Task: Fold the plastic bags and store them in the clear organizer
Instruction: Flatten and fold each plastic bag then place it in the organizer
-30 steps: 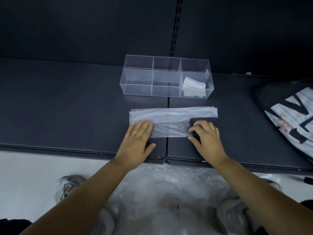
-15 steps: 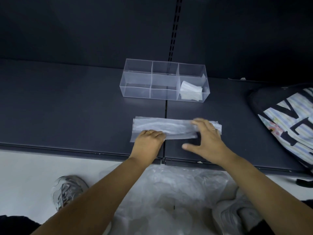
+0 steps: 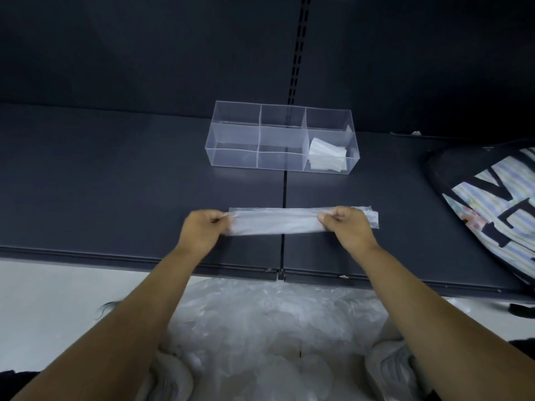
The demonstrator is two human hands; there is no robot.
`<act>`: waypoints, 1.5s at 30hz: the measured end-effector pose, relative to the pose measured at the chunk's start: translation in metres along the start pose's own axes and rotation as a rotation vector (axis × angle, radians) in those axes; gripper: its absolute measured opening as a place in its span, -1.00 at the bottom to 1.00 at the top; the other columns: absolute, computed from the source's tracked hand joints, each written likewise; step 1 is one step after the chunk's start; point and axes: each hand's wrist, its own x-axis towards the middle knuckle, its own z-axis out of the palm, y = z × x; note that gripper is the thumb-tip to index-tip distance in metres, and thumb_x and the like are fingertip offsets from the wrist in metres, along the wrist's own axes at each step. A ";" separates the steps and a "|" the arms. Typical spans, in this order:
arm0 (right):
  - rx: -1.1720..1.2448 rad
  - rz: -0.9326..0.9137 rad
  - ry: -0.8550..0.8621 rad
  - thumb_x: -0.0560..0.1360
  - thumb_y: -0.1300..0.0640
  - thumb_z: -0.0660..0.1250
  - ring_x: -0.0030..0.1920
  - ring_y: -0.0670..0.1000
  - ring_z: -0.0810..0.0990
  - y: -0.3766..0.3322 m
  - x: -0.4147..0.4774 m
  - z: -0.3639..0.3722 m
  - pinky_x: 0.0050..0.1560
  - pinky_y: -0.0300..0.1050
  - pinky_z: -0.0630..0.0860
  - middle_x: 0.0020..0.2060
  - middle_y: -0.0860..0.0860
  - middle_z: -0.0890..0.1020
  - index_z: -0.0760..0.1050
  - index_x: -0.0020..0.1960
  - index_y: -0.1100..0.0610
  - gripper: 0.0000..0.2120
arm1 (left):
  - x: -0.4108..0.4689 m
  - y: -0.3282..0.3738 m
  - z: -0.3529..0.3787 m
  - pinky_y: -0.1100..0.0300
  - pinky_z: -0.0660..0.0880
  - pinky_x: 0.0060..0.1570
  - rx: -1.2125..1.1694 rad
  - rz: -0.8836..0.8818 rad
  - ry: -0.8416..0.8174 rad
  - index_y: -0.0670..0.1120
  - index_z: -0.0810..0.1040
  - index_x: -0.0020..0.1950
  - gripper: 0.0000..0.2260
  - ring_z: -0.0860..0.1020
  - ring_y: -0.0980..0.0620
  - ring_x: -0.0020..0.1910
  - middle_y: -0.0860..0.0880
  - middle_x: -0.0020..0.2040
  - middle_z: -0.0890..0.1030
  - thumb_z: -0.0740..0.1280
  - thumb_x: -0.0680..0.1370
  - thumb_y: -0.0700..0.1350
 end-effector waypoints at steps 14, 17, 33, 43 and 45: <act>-0.350 0.009 0.241 0.50 0.18 0.35 -0.01 0.12 0.56 -0.017 0.002 0.017 0.02 -0.02 0.47 -0.11 0.08 0.61 0.54 -0.04 0.15 -0.94 | -0.028 -0.001 0.098 -0.10 -0.26 0.48 0.907 0.441 -0.058 0.00 -0.34 0.52 -0.37 -0.27 -0.05 0.54 -0.01 0.57 -0.25 -0.28 0.55 0.28; -0.525 -0.396 0.342 0.46 0.29 0.32 0.17 0.16 0.47 -0.020 -0.016 0.033 0.22 0.02 0.38 0.16 0.13 0.52 0.50 0.23 0.15 -0.66 | -0.026 -0.002 0.098 -0.15 -0.26 0.47 0.938 0.435 -0.063 0.01 -0.41 0.48 -0.36 -0.30 -0.08 0.53 -0.01 0.56 -0.28 -0.41 0.49 0.29; -0.732 -0.261 0.092 0.63 0.01 0.12 0.53 -0.01 0.06 0.060 0.017 -0.062 0.50 -0.05 -0.07 0.54 -0.03 0.14 0.15 0.53 0.07 -0.51 | -0.026 -0.002 0.098 -0.29 -0.13 0.45 0.937 0.452 -0.034 0.04 -0.09 0.57 -0.31 -0.12 -0.19 0.55 0.01 0.58 -0.06 -0.37 0.51 0.31; -0.310 -0.085 0.077 0.50 0.22 0.36 -0.19 0.01 0.52 0.033 0.020 -0.079 -0.13 -0.14 0.46 -0.24 0.03 0.57 0.51 -0.18 0.14 -0.91 | -0.020 -0.004 0.085 -0.31 0.03 0.43 0.971 0.561 -0.048 0.00 0.05 0.56 -0.34 0.05 -0.20 0.53 -0.03 0.56 0.11 -0.28 0.56 0.29; -0.210 -0.010 -0.007 0.48 0.30 0.37 -0.32 -0.01 0.50 0.032 0.003 -0.086 -0.29 -0.26 0.45 -0.34 0.07 0.58 0.51 -0.21 0.16 -0.88 | -0.018 -0.002 0.078 -0.31 0.05 0.42 0.968 0.621 -0.056 -0.04 0.13 0.55 -0.35 0.11 -0.21 0.52 -0.06 0.54 0.18 -0.21 0.57 0.28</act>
